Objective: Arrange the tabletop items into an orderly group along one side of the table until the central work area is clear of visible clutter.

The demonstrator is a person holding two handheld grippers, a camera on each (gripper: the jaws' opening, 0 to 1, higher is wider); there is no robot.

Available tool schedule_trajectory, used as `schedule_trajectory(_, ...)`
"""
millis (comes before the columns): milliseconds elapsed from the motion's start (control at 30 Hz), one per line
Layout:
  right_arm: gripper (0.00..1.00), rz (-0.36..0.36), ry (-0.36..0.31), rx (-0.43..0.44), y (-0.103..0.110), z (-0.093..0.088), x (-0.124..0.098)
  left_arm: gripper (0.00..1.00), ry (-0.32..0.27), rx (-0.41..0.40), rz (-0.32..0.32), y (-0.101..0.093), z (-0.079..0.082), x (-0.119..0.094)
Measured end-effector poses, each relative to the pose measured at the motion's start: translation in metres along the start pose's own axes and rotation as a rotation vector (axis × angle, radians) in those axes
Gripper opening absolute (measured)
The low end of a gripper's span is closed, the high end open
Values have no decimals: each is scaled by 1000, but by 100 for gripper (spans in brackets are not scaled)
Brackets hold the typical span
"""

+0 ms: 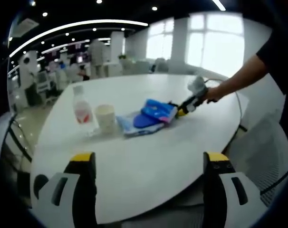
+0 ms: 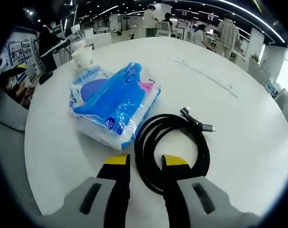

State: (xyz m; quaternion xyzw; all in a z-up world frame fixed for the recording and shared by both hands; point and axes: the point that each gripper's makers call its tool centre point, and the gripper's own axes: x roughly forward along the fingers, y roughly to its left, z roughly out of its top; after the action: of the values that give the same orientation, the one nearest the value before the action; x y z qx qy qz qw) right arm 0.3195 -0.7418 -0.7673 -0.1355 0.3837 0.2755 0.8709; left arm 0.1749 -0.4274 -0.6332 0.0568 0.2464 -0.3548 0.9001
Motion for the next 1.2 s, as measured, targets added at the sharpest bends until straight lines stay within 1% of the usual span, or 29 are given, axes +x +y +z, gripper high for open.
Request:
schedule_trajectory(33, 21, -3, 0, -5, 0, 0, 0, 90, 3, 0, 0, 0, 0, 0)
schedule_trajectory(67, 19, -13, 11, 28, 0, -3, -1, 90, 5, 0, 0, 0, -1, 0)
schedule_trajectory(100, 16, -13, -7, 16, -2, 1, 0, 90, 5, 0, -1, 0, -1, 0)
schedule_trajectory(133, 15, -5, 4, 36, 0, -1, -1, 89, 5, 2, -1, 0, -1, 0)
schedule_trajectory(200, 15, -12, 2, 31, -2, 0, -1, 89, 8, 3, 0, 0, -1, 0)
schedule_trajectory(333, 9, -13, 2, 45, -1, 0, 1, 89, 11, 6, 1, 0, -2, 1)
schedule_trajectory(433, 8, -23, -1, 53, -1, 0, 1, 88, 8, 6, 3, 0, -1, 0)
schedule_trajectory(467, 7, -32, -9, 38, -1, 0, 2, 88, 7, 6, 4, 1, -1, 0)
schedule_trajectory(533, 6, -46, -22, -50, -1, 2, 1, 88, 4, 6, 5, 1, -1, 0)
schedule_trajectory(633, 4, -64, -20, -130, 3, 4, -1, 88, 2, 7, 7, 2, -1, 0)
schedule_trajectory(800, 3, -84, -5, -181, 4, 3, -4, 88, -2, 8, 5, 2, -1, 0)
schedule_trajectory(833, 3, -92, -2, -209, 3, 3, -4, 88, -5, 9, 5, 2, -1, 0)
schedule_trajectory(1067, 3, -104, 7, -228, 2, 3, -8, 88, -14, 11, 7, 2, 2, -1)
schedule_trajectory(1200, 2, -126, 19, -246, -2, 2, -13, 87, -16, 13, 9, 3, 2, -1)
